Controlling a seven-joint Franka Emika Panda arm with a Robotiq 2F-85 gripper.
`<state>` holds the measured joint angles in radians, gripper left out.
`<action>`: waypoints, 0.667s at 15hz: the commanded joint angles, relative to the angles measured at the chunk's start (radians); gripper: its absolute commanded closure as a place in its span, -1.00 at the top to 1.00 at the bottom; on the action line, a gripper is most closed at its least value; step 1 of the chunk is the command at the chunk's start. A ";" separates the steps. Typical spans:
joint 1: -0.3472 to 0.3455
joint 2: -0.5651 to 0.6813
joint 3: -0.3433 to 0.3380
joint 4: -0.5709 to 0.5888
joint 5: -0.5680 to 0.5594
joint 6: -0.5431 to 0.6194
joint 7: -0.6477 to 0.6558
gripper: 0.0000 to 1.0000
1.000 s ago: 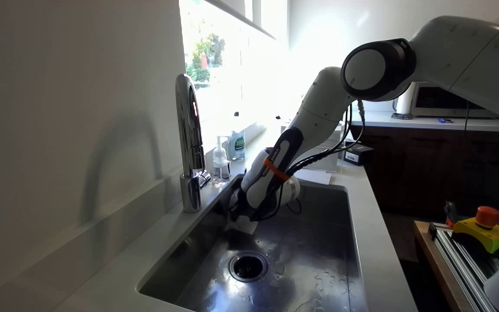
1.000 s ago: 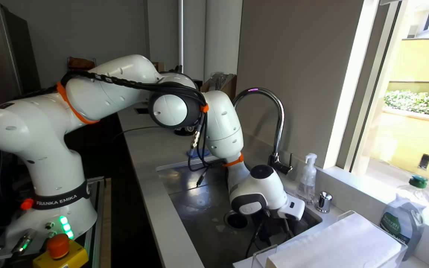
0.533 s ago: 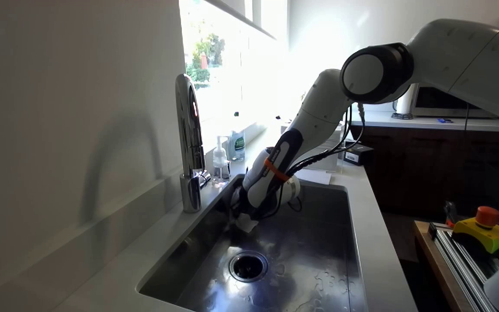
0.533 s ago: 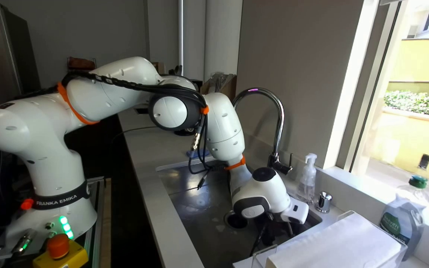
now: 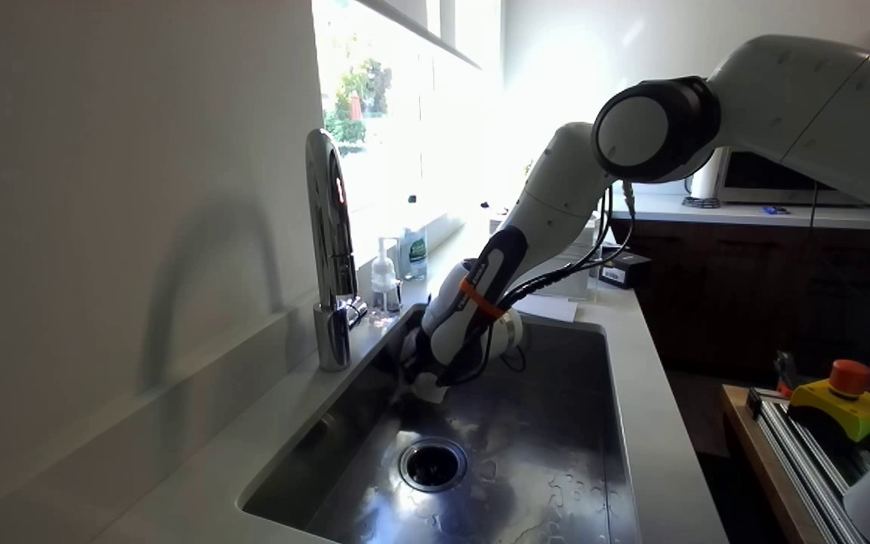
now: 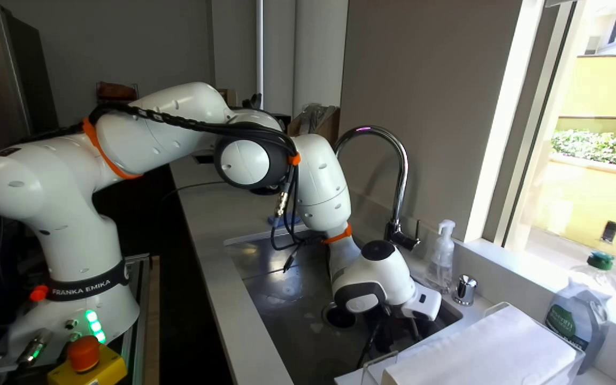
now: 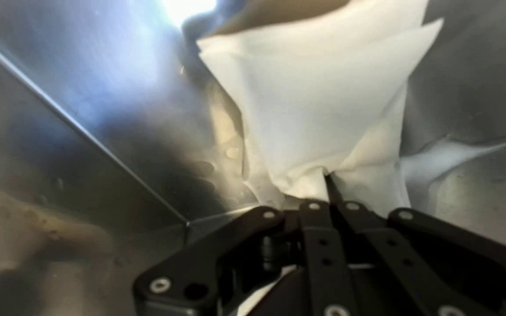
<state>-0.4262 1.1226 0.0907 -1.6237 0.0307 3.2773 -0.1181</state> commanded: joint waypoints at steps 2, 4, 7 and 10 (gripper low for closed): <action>0.009 -0.016 0.031 -0.038 -0.014 -0.014 0.035 -0.99; 0.014 -0.027 0.034 -0.057 -0.012 -0.010 0.038 -0.99; 0.026 -0.035 0.039 -0.078 -0.008 -0.012 0.046 -0.99; 0.038 -0.039 0.042 -0.090 -0.006 -0.016 0.056 -0.99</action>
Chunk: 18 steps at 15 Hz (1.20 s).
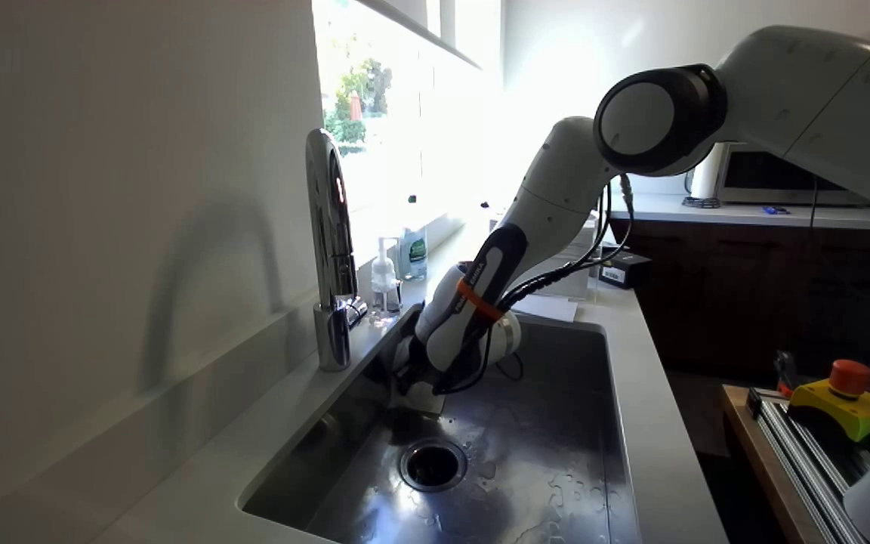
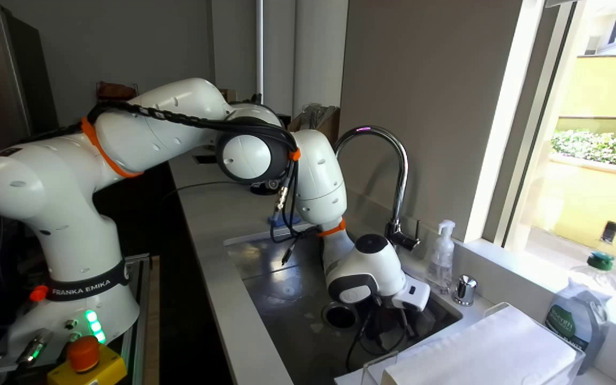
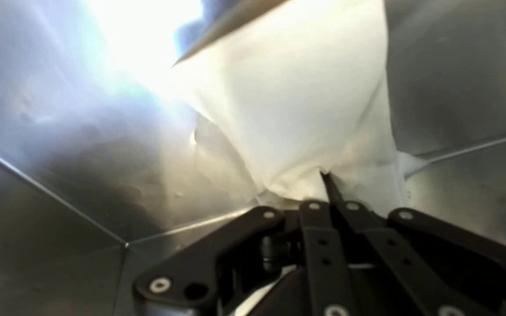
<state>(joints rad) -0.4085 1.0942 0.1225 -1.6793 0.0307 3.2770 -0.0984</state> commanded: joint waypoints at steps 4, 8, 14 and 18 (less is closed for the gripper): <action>0.034 -0.019 0.017 -0.052 -0.009 -0.013 0.038 -0.99; 0.056 -0.021 -0.002 -0.047 0.000 -0.004 0.049 -0.99; 0.083 -0.021 -0.091 -0.001 0.033 0.011 0.102 -0.99; 0.091 -0.018 -0.141 0.026 0.045 0.010 0.125 -0.99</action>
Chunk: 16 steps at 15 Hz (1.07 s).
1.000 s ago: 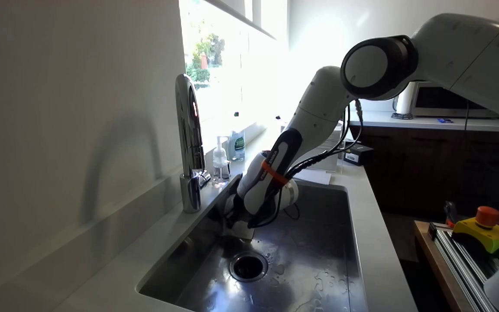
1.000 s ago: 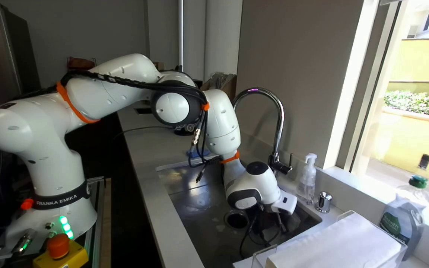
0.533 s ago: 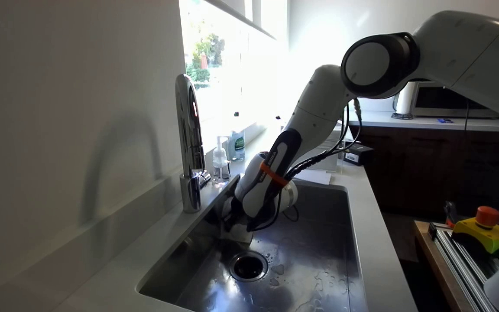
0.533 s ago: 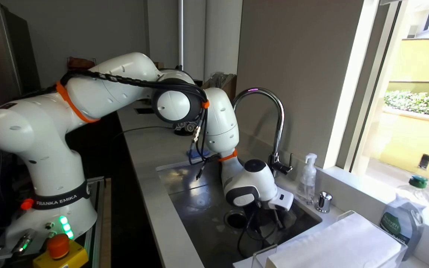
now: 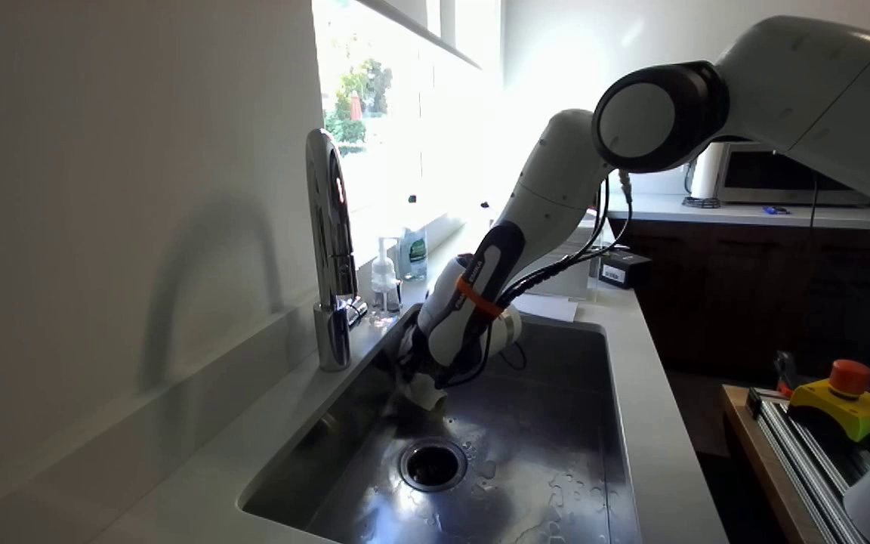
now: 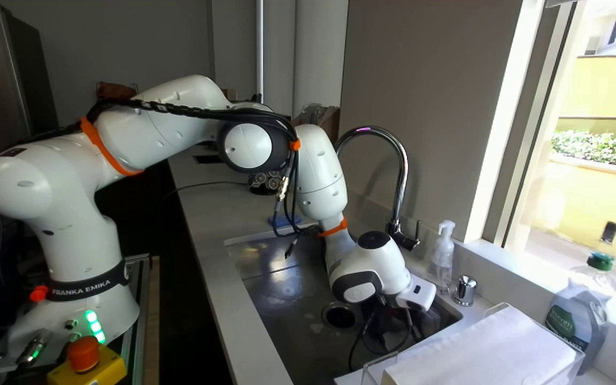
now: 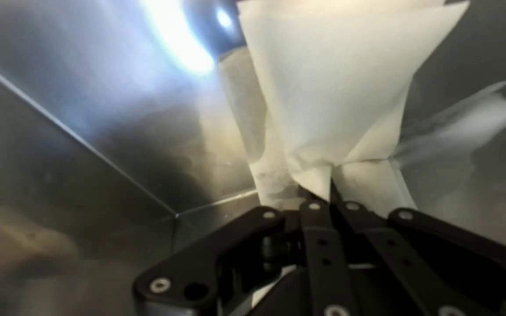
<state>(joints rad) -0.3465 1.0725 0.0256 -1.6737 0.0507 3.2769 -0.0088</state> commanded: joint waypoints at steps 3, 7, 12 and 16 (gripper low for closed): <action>0.037 0.011 -0.059 0.025 0.025 0.005 0.044 -0.99; 0.053 0.016 -0.046 0.008 0.019 -0.011 0.045 -0.99; 0.064 -0.004 -0.004 -0.039 0.005 -0.019 0.033 -0.99; 0.065 -0.022 0.026 -0.064 -0.003 -0.019 0.026 -0.99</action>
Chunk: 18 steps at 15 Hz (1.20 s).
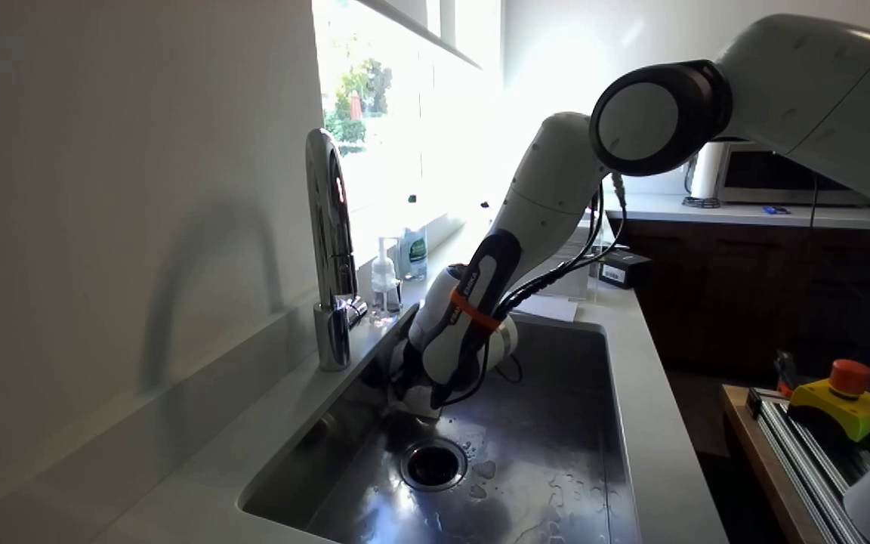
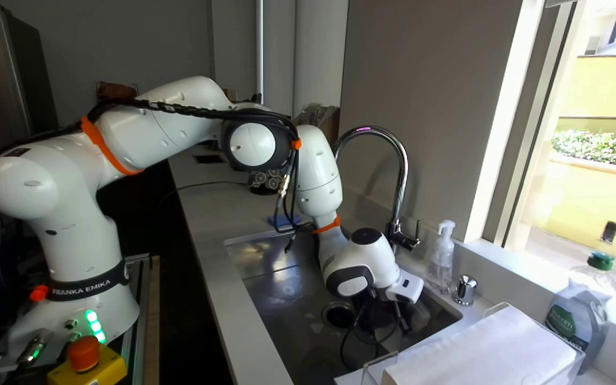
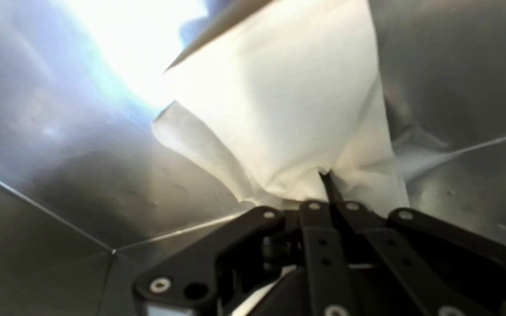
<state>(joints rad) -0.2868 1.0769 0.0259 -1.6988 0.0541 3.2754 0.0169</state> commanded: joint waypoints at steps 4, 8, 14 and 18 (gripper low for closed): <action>-0.001 -0.043 0.066 -0.064 -0.013 -0.023 -0.004 -0.99; -0.003 -0.050 0.101 -0.084 -0.019 -0.035 -0.010 -0.99; 0.001 -0.052 0.130 -0.099 -0.022 -0.031 -0.021 -0.99; 0.015 -0.047 0.094 -0.079 -0.013 0.001 -0.015 -0.99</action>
<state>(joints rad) -0.2835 1.0383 0.1474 -1.7798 0.0476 3.2659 -0.0030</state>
